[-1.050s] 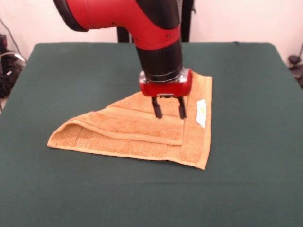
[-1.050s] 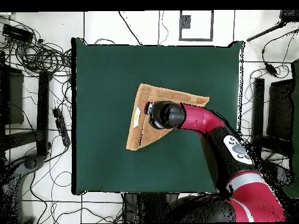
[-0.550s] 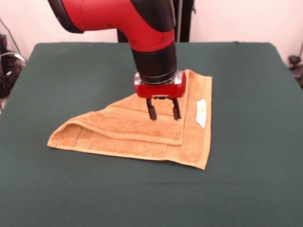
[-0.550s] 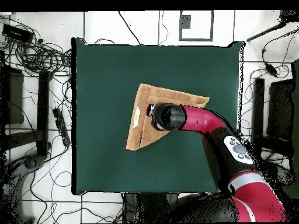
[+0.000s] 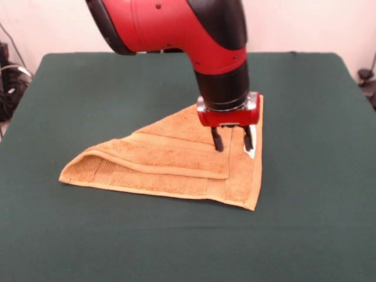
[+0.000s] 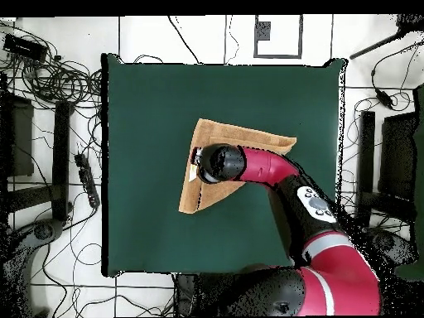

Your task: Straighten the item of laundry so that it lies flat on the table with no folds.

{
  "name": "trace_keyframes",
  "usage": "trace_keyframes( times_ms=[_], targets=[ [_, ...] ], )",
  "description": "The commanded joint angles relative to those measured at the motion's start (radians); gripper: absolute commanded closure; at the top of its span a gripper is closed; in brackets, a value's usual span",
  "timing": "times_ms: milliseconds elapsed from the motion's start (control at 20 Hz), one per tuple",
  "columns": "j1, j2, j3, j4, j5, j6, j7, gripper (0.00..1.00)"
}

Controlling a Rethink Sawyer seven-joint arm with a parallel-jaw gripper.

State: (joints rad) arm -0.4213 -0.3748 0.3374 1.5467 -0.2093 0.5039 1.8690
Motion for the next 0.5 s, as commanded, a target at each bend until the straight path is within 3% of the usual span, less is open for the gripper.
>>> trace_keyframes(
  times_ms=[50,500],
  targets=[
    [0.070,0.082,0.066,-0.031,0.052,0.077,0.066,0.00],
    [0.091,0.104,0.019,-0.022,-0.030,0.007,0.026,0.00]
  ],
)
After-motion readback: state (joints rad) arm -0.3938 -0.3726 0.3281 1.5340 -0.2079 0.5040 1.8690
